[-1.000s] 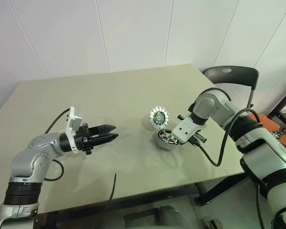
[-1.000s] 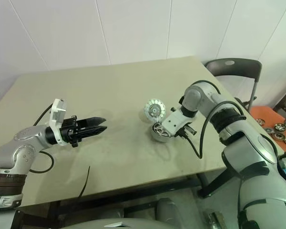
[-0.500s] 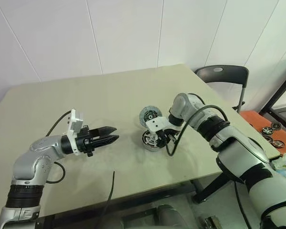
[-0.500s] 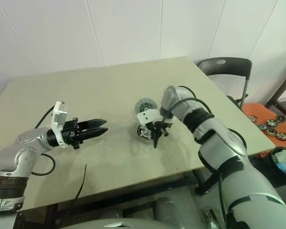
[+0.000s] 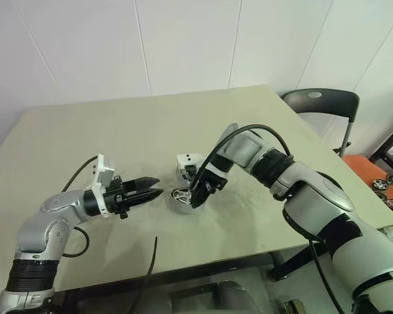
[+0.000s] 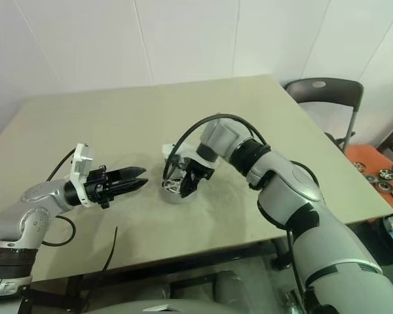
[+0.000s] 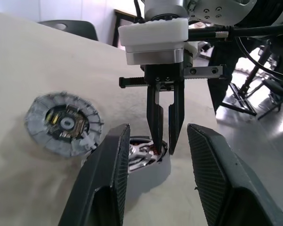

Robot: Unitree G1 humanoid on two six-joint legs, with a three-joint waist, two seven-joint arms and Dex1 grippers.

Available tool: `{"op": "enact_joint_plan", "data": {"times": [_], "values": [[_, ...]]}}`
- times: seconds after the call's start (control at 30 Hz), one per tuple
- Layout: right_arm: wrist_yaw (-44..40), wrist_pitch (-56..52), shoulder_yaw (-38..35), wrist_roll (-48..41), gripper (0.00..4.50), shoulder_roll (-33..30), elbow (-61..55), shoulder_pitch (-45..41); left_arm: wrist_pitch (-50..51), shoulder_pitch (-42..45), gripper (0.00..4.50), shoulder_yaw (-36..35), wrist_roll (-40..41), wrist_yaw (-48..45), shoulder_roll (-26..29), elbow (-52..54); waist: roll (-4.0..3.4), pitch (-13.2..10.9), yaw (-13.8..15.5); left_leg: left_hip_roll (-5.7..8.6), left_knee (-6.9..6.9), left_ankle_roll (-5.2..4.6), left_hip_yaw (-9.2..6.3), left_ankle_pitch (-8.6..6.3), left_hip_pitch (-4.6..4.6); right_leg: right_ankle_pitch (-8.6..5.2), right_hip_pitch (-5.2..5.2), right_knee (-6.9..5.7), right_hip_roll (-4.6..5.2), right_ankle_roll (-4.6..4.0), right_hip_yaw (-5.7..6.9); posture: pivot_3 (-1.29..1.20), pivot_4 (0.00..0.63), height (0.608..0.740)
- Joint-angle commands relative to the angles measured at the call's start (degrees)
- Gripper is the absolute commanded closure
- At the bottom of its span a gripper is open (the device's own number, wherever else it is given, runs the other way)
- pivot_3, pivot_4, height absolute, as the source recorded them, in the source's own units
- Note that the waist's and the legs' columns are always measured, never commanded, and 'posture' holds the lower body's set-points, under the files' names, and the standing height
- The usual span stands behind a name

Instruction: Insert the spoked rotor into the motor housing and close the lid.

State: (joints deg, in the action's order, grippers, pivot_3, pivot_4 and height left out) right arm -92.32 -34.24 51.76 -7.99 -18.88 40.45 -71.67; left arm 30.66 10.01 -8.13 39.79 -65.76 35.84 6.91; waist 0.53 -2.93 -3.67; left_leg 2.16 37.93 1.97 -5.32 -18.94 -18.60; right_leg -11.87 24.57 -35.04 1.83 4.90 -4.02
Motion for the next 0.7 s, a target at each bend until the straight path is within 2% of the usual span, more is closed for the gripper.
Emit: {"op": "enact_joint_plan", "data": {"times": [0.03, 0.33, 0.57, 0.63, 0.7], "values": [[-0.2, 2.7, 0.3, 1.2, 4.38, -1.8, -2.8, 0.3, -0.8, 0.7, 2.41, -1.4, 1.0, 0.1, 0.3, 1.6, 0.01, 0.0, 0.0, 0.01, 0.0, 0.0, 0.01, 0.0, 0.01, 0.0, -0.01, 0.01, 0.0, 0.0, 0.0, 0.0, 0.0, 0.74], [-0.2, 5.4, -0.3, 4.0, 4.38, -1.9, -3.5, 2.0, -0.5, 0.9, 2.41, -1.2, 1.1, 0.1, 0.3, 1.8, 0.01, 0.0, -0.2, 0.01, 0.01, 0.0, 0.04, 0.01, 0.14, 0.0, -0.08, -0.1, -0.12, 0.0, 0.03, 0.0, 0.0, 0.74], [-0.2, 5.5, 0.2, 3.0, 2.16, -2.7, -6.1, 2.9, -0.3, 0.9, 2.41, -1.3, 1.2, 0.1, 0.5, 1.9, 0.02, 0.0, -0.3, 0.01, 0.03, 0.0, 0.04, 0.01, 0.15, 0.0, -0.11, -0.08, -0.11, 0.0, 0.03, 0.0, 0.0, 0.74], [-0.2, 4.5, 0.0, 2.3, 2.16, -2.7, -6.8, 2.7, -0.3, 0.9, 2.41, -1.4, 1.2, 0.1, 0.6, 1.9, 0.02, 0.0, -0.4, 0.0, 0.02, -0.01, 0.02, 0.0, 0.16, 0.0, -0.11, -0.08, -0.12, 0.0, 0.03, 0.0, 0.0, 0.74], [-0.2, 4.2, 2.1, -2.0, 2.16, -5.2, -10.9, 2.2, -0.3, 1.0, 2.41, -1.4, 1.2, 0.1, 0.7, 1.7, 0.01, 0.0, -0.3, -0.02, 0.02, 0.0, 0.02, 0.0, 0.17, 0.0, -0.1, -0.1, -0.13, -0.01, 0.03, 0.0, 0.0, 0.74]]}}
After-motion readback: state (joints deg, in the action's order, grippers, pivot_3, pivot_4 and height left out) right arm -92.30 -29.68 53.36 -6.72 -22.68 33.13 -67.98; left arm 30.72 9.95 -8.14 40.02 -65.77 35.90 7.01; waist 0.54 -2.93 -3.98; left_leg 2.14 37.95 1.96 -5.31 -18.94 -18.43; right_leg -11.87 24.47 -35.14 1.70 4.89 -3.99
